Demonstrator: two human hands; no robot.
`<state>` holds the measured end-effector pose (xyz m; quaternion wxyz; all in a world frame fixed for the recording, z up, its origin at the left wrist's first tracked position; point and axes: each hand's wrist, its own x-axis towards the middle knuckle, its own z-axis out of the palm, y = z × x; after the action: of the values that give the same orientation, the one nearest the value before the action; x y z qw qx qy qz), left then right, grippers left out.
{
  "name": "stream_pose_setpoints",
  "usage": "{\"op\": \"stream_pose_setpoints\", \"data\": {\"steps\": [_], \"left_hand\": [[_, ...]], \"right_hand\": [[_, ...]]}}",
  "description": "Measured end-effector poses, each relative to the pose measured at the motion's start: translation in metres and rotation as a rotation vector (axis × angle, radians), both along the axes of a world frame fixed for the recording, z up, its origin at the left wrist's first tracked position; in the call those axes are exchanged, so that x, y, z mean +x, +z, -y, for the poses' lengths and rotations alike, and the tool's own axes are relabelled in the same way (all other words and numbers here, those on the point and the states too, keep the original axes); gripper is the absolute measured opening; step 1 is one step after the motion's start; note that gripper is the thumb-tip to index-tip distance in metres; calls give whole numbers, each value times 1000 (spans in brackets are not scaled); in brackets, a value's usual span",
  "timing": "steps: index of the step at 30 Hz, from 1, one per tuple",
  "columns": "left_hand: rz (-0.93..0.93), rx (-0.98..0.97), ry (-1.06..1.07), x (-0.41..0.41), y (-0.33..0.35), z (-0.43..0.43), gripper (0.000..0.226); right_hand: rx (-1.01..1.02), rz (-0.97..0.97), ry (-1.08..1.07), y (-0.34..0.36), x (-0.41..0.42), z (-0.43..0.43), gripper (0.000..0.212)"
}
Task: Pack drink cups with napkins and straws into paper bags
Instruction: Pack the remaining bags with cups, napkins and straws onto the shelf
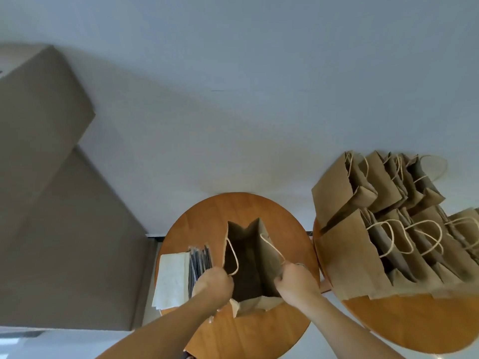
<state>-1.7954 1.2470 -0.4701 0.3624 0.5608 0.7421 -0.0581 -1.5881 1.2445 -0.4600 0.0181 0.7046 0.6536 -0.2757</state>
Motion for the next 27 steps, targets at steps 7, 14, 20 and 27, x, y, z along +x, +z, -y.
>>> {"op": "stream_pose_setpoints", "data": {"steps": [7, 14, 20, 27], "left_hand": [[231, -22, 195, 2, -18, 13, 33], [192, -50, -7, -4, 8, 13, 99], [-37, -11, -197, -35, 55, -2, 78], [-333, 274, -156, -63, 151, -25, 71]], "right_hand": [[4, -46, 46, -1, 8, 3, 21], [-83, -88, 148, 9, 5, 2, 68], [9, -158, 243, 52, 5, -21, 70], [235, -135, 457, 116, -54, -66, 69]]}}
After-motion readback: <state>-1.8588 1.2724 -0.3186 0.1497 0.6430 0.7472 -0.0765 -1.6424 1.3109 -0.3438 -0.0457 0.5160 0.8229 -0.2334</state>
